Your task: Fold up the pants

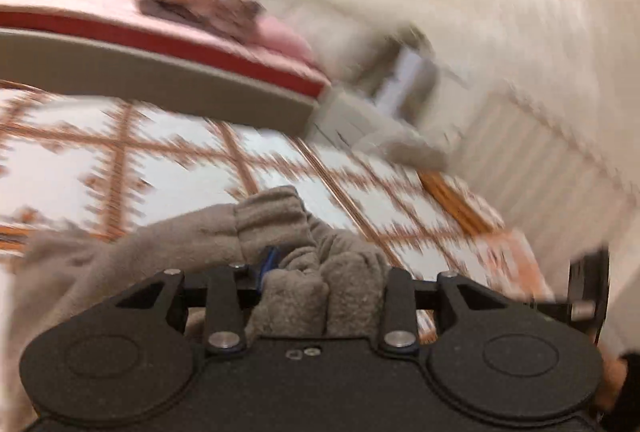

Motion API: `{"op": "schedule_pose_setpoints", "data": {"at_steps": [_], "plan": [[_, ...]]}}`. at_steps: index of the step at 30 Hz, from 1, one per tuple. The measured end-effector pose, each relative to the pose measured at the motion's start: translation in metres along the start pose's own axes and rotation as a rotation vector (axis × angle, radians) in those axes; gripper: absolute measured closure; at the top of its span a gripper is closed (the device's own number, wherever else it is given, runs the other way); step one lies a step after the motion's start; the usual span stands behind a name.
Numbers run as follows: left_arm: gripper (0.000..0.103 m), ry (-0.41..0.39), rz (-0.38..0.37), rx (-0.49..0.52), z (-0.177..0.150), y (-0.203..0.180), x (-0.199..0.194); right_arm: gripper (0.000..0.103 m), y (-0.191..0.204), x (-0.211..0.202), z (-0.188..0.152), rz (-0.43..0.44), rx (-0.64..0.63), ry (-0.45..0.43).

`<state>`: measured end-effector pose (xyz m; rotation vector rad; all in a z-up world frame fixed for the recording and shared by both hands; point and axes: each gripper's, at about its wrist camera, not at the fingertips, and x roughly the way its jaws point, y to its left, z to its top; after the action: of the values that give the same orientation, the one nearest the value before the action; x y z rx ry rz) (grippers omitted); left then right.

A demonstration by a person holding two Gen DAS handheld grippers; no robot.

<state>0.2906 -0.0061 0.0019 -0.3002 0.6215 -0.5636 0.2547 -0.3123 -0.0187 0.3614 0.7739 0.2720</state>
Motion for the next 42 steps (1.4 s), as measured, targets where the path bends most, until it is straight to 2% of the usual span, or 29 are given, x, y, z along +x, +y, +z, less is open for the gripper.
{"op": "schedule_pose_setpoints", "data": {"at_steps": [2, 3, 5, 6, 8, 11, 15, 20, 23, 26, 28, 30, 35, 42], "plan": [[0.076, 0.062, -0.024, 0.051, -0.013, -0.019, 0.025, 0.032, -0.006, -0.002, 0.000, -0.003, 0.025, -0.001], [0.071, 0.094, -0.030, 0.062, -0.020, -0.026, 0.035, 0.032, -0.009, -0.002, 0.001, -0.001, 0.035, -0.001], [0.046, 0.162, -0.012, 0.081, -0.031, -0.037, 0.053, 0.032, -0.009, -0.004, 0.001, 0.001, 0.042, -0.002], [0.025, 0.167, -0.023, 0.087, -0.033, -0.040, 0.056, 0.032, -0.009, -0.004, 0.001, 0.002, 0.040, -0.003], [0.024, 0.144, -0.083, 0.090, -0.035, -0.046, 0.051, 0.032, -0.007, -0.005, 0.001, 0.008, 0.041, -0.006], [0.026, 0.123, -0.064, 0.059, -0.029, -0.035, 0.039, 0.032, -0.003, -0.004, 0.001, 0.026, 0.039, -0.008], [0.032, 0.089, 0.028, -0.030, -0.017, -0.002, 0.023, 0.032, 0.010, -0.002, 0.001, 0.097, 0.016, 0.002], [0.033, 0.068, 0.162, -0.105, -0.002, 0.034, 0.001, 0.032, 0.033, 0.004, -0.003, 0.240, -0.020, 0.041], [0.033, 0.061, 0.217, -0.139, 0.003, 0.053, -0.018, 0.032, 0.043, 0.012, -0.008, 0.354, 0.013, 0.098], [0.033, 0.063, 0.262, -0.180, 0.003, 0.072, -0.037, 0.032, 0.049, 0.024, -0.011, 0.417, 0.066, 0.149], [0.033, 0.063, 0.286, -0.196, 0.002, 0.082, -0.049, 0.034, 0.052, 0.033, -0.014, 0.439, 0.090, 0.182], [0.033, 0.062, 0.304, -0.198, 0.000, 0.090, -0.061, 0.041, 0.053, 0.042, -0.017, 0.463, 0.116, 0.223], [0.033, 0.064, 0.330, -0.195, -0.005, 0.103, -0.082, 0.044, 0.054, 0.059, -0.022, 0.465, 0.159, 0.274], [0.032, 0.101, 0.373, -0.148, -0.018, 0.108, -0.093, 0.045, 0.066, 0.078, -0.026, 0.463, 0.147, 0.313]]}}
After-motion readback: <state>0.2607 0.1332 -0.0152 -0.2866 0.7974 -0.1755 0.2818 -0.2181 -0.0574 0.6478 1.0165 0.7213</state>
